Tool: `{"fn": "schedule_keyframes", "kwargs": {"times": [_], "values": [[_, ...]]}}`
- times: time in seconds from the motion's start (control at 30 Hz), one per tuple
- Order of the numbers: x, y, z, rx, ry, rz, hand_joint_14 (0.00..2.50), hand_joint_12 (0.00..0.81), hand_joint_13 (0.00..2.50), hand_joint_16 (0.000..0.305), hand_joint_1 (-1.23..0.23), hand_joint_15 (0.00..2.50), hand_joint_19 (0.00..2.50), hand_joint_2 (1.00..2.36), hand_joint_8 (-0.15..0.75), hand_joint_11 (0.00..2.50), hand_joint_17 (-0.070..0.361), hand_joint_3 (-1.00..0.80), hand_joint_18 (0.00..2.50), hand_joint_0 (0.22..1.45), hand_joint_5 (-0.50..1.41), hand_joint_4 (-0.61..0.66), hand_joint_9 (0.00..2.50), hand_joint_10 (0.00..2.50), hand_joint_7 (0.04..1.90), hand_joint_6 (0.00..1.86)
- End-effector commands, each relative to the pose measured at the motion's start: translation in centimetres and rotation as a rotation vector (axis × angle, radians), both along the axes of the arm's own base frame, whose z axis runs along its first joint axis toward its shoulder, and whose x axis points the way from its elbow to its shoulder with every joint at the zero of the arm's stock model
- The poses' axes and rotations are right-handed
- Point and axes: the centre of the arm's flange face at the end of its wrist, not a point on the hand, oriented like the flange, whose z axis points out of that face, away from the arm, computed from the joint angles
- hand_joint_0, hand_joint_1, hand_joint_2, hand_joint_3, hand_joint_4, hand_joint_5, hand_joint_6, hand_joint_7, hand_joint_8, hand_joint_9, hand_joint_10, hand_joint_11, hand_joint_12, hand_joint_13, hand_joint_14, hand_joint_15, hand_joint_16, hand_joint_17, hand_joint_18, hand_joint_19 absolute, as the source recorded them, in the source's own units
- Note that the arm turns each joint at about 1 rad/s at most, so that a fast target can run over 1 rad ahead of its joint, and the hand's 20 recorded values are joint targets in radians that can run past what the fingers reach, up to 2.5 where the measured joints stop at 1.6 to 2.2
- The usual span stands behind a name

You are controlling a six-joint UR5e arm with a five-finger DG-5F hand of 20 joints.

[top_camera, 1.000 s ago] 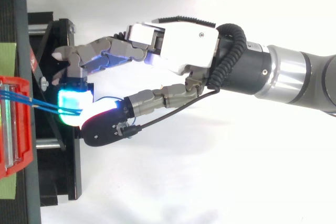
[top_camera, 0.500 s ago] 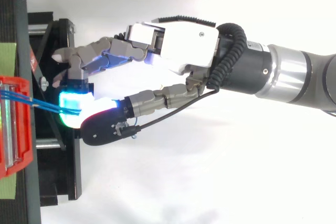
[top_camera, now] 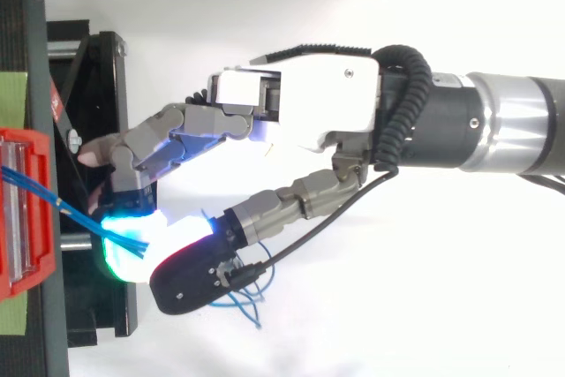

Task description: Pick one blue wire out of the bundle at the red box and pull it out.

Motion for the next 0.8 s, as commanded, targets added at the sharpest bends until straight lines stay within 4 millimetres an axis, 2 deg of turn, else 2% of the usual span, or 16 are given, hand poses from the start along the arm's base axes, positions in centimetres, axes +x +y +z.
{"fn": "schedule_keyframes", "kwargs": {"times": [0.0,0.13,0.2,0.3,0.77], "values": [[-0.3,-0.2,0.6,0.002,0.017,0.003,0.01,0.380,0.56,0.059,-0.68,0.22,0.25,1.02,0.275,0.25,0.132,-0.09,0.26,0.57,-0.16,0.22,0.55,0.01,1.05,0.84],[-0.5,-0.5,0.5,0.033,0.028,0.004,0.02,0.355,0.72,0.060,-0.67,0.40,0.27,1.02,0.270,0.36,0.134,-0.10,0.28,0.57,-0.16,0.21,0.61,0.01,1.04,0.85],[-0.5,-0.6,0.4,0.046,0.037,0.005,0.02,0.354,0.72,0.060,-0.67,0.44,0.28,1.02,0.271,0.38,0.135,-0.10,0.28,0.57,-0.16,0.22,0.63,0.01,1.04,0.85],[-0.6,-0.7,0.3,0.053,0.044,0.005,0.03,0.347,0.92,0.060,-0.67,0.67,0.32,1.02,0.271,0.40,0.134,-0.11,0.32,0.57,-0.16,0.22,0.63,0.01,1.05,0.85],[-0.8,-1.6,0.2,0.055,0.048,-0.003,0.02,0.309,1.14,0.060,-0.67,1.18,0.43,1.02,0.270,0.42,0.135,-0.13,0.40,0.58,-0.17,0.21,0.64,0.02,1.03,0.85]]}}
